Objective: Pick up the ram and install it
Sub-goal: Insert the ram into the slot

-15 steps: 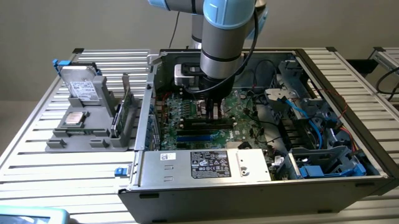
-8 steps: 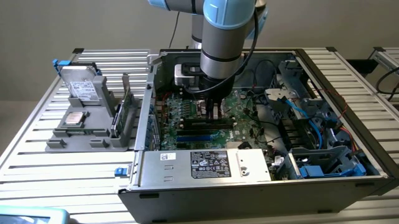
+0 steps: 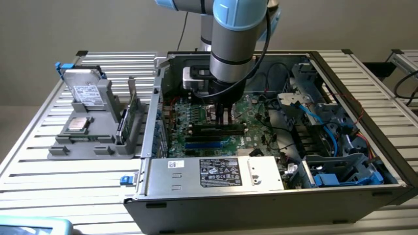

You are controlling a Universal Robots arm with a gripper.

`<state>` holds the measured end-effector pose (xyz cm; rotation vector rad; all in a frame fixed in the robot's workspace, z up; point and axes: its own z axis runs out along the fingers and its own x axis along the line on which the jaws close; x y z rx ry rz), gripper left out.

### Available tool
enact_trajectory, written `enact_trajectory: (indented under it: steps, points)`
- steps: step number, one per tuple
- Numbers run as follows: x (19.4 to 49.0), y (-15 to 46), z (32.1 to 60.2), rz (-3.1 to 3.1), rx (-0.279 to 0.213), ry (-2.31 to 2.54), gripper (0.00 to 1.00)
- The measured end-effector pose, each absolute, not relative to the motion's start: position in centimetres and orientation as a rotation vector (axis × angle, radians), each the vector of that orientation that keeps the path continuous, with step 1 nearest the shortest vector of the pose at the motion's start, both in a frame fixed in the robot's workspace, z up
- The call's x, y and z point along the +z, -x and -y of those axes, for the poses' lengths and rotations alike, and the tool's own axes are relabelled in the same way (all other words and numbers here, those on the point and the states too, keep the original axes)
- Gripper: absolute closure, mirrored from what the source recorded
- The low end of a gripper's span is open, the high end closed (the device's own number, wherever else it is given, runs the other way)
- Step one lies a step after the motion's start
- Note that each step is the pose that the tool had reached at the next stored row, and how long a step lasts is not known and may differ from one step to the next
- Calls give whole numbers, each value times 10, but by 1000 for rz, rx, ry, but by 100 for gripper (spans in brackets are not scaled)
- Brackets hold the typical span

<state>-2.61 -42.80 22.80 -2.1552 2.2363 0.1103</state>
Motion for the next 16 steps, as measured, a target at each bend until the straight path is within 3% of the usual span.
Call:
enact_trajectory:
  steps: [16]
  points:
    - [227,26,430,-2229,138,2138,87]
